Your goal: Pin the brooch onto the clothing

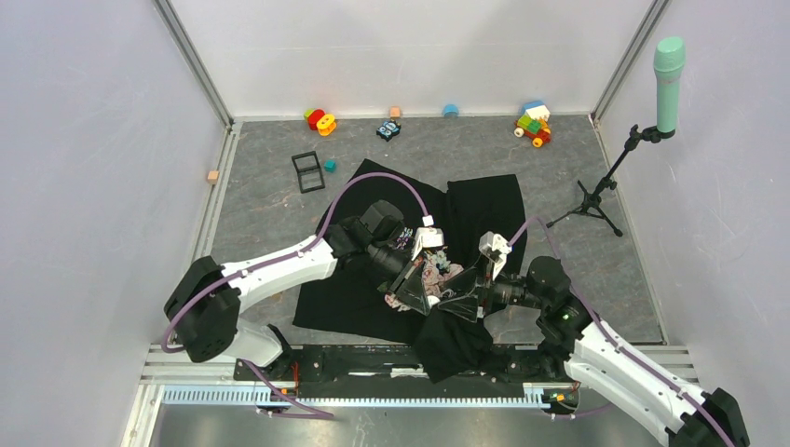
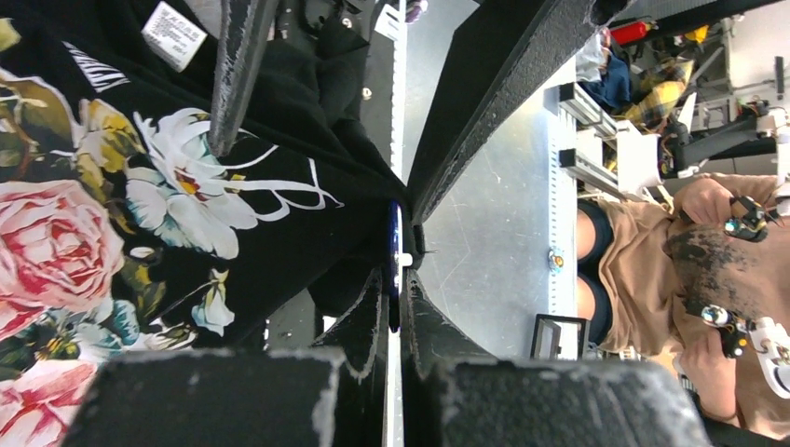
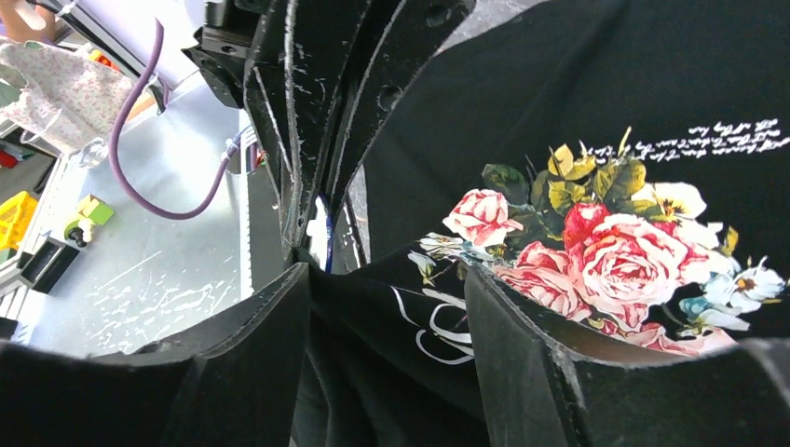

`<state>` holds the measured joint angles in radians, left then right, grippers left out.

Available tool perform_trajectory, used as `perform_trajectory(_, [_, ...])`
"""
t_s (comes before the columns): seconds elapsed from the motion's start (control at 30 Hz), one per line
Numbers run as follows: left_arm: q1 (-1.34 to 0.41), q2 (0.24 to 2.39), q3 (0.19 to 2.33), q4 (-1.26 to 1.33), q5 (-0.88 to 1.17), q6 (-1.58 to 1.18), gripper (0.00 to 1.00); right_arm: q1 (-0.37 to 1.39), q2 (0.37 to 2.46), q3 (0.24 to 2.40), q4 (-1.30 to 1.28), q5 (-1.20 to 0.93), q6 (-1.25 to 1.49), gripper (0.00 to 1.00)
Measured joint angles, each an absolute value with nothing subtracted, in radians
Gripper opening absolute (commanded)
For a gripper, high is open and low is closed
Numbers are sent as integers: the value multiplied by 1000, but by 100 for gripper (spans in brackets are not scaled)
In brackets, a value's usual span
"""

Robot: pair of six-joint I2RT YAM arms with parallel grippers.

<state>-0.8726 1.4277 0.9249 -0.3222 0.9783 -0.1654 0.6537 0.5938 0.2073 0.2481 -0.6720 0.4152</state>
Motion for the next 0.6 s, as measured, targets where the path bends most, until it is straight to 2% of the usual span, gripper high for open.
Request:
perform_trajectory(0.2, [-878,1418,926,-327,1033,-165,2,643,564,209,259,-728,371,80])
perform_trajectory(0.6, [-882,1407,926,-327,1066,-166,2,640,590,194,445,-847,448,82])
